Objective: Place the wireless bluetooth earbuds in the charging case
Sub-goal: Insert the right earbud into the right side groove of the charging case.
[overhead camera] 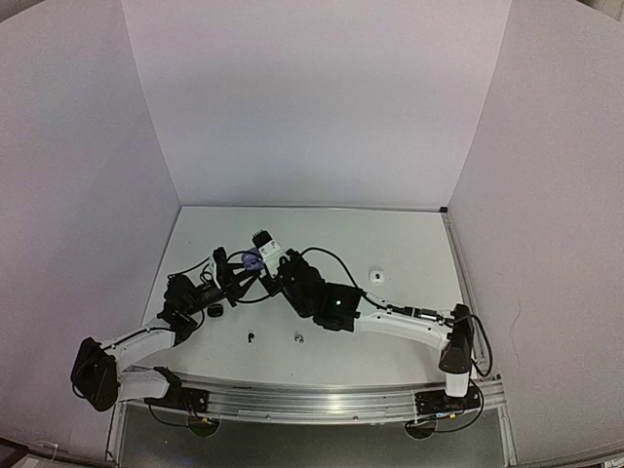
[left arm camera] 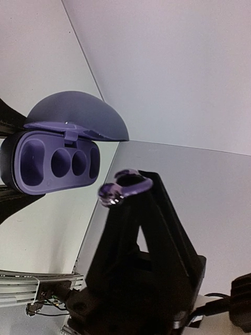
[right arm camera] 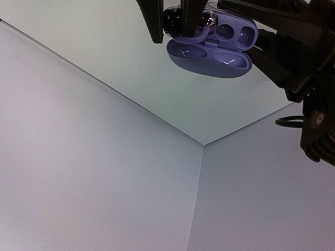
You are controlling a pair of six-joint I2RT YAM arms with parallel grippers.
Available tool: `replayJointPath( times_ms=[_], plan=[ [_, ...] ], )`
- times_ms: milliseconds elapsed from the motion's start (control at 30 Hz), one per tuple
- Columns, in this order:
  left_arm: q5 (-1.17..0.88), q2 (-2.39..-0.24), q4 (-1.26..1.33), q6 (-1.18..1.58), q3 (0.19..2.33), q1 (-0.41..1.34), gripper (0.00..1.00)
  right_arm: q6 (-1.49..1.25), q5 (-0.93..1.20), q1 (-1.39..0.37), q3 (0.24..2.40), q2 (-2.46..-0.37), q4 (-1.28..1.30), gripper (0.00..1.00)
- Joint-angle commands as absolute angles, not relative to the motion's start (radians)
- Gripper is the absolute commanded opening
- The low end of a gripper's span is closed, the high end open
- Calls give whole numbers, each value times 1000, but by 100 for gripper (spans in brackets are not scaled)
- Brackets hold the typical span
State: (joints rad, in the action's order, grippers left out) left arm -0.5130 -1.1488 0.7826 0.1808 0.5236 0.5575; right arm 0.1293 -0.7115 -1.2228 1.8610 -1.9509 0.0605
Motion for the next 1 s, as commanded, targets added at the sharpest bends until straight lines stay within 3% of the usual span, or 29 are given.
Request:
replayJointPath(
  times_ms=[0,967],
  plan=[
    [-498,-1150,794,146,569,561,0,161,-755,-1224,1899,-1985,32,0],
    [-485,-1152,759,165,587,561,0,126,-805,-1200,1930,-2000,34,0]
  ],
)
